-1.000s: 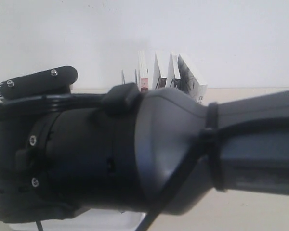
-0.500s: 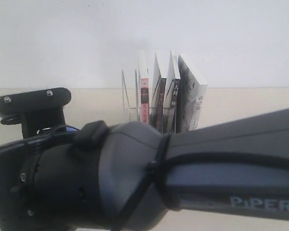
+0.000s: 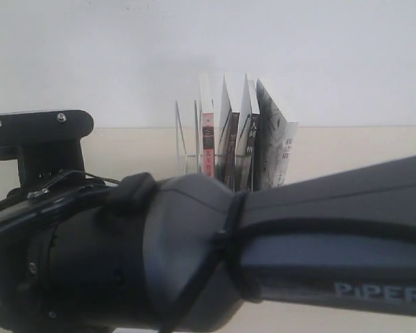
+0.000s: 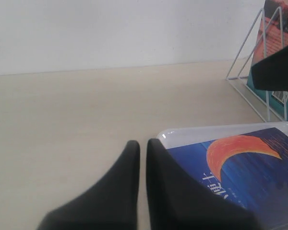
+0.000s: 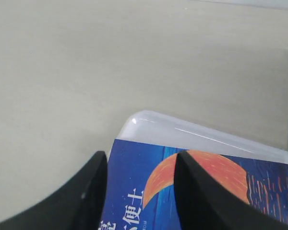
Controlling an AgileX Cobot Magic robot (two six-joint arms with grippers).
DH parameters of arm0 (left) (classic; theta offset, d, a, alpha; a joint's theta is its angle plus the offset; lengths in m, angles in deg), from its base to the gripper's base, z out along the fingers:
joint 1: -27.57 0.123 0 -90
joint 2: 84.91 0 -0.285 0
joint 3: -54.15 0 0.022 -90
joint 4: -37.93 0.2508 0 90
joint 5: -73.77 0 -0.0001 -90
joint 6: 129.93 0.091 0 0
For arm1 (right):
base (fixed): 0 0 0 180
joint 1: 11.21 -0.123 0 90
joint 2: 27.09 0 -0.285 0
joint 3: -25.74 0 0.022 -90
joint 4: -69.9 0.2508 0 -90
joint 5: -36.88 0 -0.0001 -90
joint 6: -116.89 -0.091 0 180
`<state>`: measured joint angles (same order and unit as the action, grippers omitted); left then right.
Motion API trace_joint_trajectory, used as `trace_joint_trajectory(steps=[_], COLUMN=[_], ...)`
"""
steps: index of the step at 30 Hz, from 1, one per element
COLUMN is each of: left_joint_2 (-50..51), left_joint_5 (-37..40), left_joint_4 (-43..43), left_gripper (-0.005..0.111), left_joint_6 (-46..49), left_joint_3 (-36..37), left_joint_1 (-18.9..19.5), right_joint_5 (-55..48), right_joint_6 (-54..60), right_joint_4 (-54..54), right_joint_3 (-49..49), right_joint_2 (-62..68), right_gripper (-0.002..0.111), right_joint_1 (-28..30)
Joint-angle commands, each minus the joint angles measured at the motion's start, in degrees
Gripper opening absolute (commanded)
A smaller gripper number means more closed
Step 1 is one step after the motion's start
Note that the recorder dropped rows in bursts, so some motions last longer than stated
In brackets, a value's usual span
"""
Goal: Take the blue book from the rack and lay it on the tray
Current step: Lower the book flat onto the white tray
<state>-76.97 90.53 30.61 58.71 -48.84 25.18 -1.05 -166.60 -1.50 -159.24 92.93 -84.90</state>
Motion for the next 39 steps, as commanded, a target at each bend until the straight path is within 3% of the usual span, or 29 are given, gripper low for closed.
trace_joint_trajectory(steps=[1,8,12,14,17,18,26,39], left_joint_2=[-0.2,-0.2,-0.2,-0.2,-0.2,-0.2,-0.2,-0.2], left_joint_5=[0.0,0.0,0.0,0.0,0.0,0.0,0.0,0.0], left_joint_4=[0.3,0.3,0.3,0.3,0.3,0.3,0.3,0.3], left_gripper=[0.004,0.004,0.004,0.004,0.004,0.004,0.004,0.004], left_joint_6=[0.1,0.1,0.1,0.1,0.1,0.1,0.1,0.1], left_joint_3=[0.2,0.2,0.2,0.2,0.2,0.2,0.2,0.2], left_joint_1=[0.1,0.1,0.1,0.1,0.1,0.1,0.1,0.1], right_joint_5=[0.5,0.0,-2.5,-5.1,-9.5,-9.4,-7.6,-7.4], right_joint_6=[1.4,14.8,33.0,43.3,54.1,55.7,55.9,56.1], right_joint_4=[-1.4,6.7,13.9,19.9,27.5,29.5,35.8,35.0], right_joint_3=[-0.2,-0.2,-0.2,-0.2,-0.2,-0.2,-0.2,-0.2], right_joint_2=[-2.7,-9.1,-11.2,-11.8,-11.8,-11.8,-11.8,-11.8], right_gripper=[0.043,0.043,0.042,0.032,0.0,0.0,0.0,0.0], right_joint_1=[0.0,-0.7,-2.1,-2.8,-3.5,-3.5,-3.5,-3.5])
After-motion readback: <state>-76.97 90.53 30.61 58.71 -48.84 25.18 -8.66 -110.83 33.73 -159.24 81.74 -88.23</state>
